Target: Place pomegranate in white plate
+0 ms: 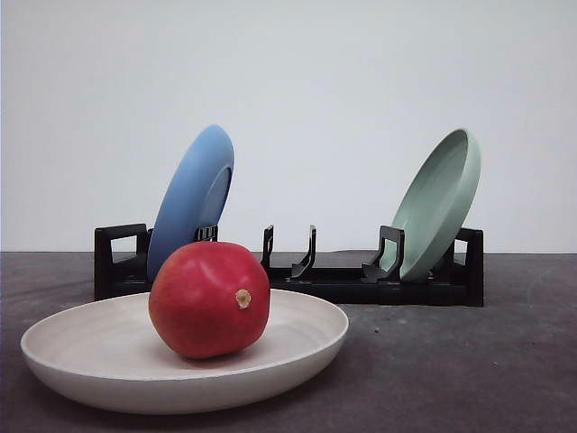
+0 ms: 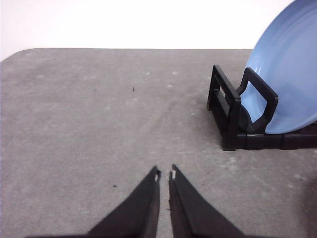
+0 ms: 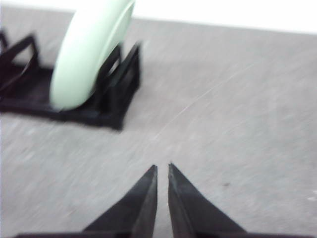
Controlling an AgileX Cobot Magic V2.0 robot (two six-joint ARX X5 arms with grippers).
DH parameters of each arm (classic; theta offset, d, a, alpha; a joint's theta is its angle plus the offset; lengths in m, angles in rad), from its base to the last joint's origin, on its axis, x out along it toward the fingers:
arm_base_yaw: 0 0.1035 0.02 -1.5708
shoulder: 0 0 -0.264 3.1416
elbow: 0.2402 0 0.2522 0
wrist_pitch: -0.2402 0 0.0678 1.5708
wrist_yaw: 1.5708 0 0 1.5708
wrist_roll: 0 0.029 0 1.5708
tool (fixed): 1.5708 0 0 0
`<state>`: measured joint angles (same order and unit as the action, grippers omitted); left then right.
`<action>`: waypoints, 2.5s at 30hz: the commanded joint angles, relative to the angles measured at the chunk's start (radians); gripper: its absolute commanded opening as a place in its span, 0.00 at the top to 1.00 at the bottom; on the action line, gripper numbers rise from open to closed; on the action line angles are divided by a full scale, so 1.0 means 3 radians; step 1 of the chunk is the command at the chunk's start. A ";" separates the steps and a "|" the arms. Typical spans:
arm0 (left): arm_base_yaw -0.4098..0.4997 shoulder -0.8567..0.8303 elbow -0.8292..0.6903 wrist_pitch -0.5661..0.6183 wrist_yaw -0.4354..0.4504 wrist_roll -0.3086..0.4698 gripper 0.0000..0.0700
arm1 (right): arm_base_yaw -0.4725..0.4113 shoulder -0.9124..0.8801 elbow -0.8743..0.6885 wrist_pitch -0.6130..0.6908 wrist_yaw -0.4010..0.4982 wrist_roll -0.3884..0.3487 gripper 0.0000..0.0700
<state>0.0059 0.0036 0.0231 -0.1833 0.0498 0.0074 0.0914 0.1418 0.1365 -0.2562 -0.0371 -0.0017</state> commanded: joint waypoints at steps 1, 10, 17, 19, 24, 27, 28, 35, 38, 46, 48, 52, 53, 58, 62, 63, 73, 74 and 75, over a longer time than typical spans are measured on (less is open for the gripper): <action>-0.0001 -0.0001 -0.0037 -0.0008 -0.0003 0.0022 0.98 | -0.0055 -0.0148 -0.0095 0.0056 0.0005 -0.0015 0.95; -0.0001 -0.0001 -0.0037 -0.0008 -0.0003 0.0022 0.98 | -0.0213 -0.0461 -0.0420 0.0404 0.0014 0.0005 0.95; -0.0001 -0.0001 -0.0037 -0.0008 -0.0003 0.0022 0.98 | -0.0207 -0.0461 -0.0420 0.0407 0.0038 0.0004 0.95; -0.0001 -0.0001 -0.0037 -0.0008 -0.0003 0.0022 0.98 | -0.0207 -0.0461 -0.0420 0.0407 0.0039 0.0004 0.95; -0.0001 -0.0001 -0.0037 -0.0008 -0.0003 0.0022 0.98 | -0.0207 -0.0461 -0.0420 0.0407 0.0039 0.0004 0.95; -0.0001 -0.0001 -0.0037 -0.0008 -0.0003 0.0022 0.98 | -0.0207 -0.0461 -0.0420 0.0407 0.0039 0.0004 0.95; -0.0001 -0.0001 -0.0037 -0.0008 -0.0003 0.0022 0.98 | -0.0207 -0.0461 -0.0420 0.0407 0.0039 0.0004 0.95; -0.0001 -0.0001 -0.0037 -0.0008 -0.0003 0.0022 0.98 | -0.0207 -0.0461 -0.0420 0.0407 0.0039 0.0004 0.95; -0.0001 -0.0001 -0.0037 -0.0008 -0.0003 0.0022 0.98 | -0.0207 -0.0461 -0.0420 0.0407 0.0039 0.0004 0.95; -0.0001 -0.0001 -0.0037 -0.0008 -0.0003 0.0022 0.98 | -0.0207 -0.0461 -0.0420 0.0407 0.0039 0.0004 0.95; -0.0001 -0.0001 -0.0037 -0.0008 -0.0003 0.0022 0.98 | -0.0207 -0.0461 -0.0420 0.0407 0.0039 0.0004 0.95; -0.0001 -0.0001 -0.0037 -0.0008 -0.0003 0.0022 0.98 | -0.0207 -0.0461 -0.0420 0.0407 0.0039 0.0004 0.95; -0.0001 -0.0001 -0.0037 -0.0008 -0.0003 0.0022 0.98 | -0.0207 -0.0461 -0.0420 0.0407 0.0039 0.0004 0.95; -0.0001 -0.0001 -0.0037 -0.0008 -0.0003 0.0022 0.98 | -0.0207 -0.0461 -0.0420 0.0407 0.0039 0.0004 0.95; -0.0001 -0.0001 -0.0037 -0.0008 -0.0003 0.0022 0.98 | -0.0207 -0.0461 -0.0420 0.0407 0.0039 0.0004 0.95; -0.0001 -0.0001 -0.0037 -0.0008 -0.0003 0.0022 0.98 | -0.0207 -0.0461 -0.0420 0.0407 0.0039 0.0004 0.95; -0.0001 -0.0001 -0.0037 -0.0008 -0.0003 0.0022 0.98 | -0.0207 -0.0461 -0.0420 0.0407 0.0038 0.0004 0.95; -0.0001 -0.0001 -0.0037 -0.0008 -0.0003 0.0022 0.98 | -0.0207 -0.0461 -0.0420 0.0407 0.0039 0.0004 0.95; -0.0001 -0.0001 -0.0037 -0.0008 -0.0003 0.0022 0.98 | -0.0207 -0.0461 -0.0420 0.0407 0.0039 0.0004 0.95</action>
<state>0.0059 0.0036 0.0231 -0.1833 0.0498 0.0074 0.0288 0.0032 0.0147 -0.1448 -0.0283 -0.0010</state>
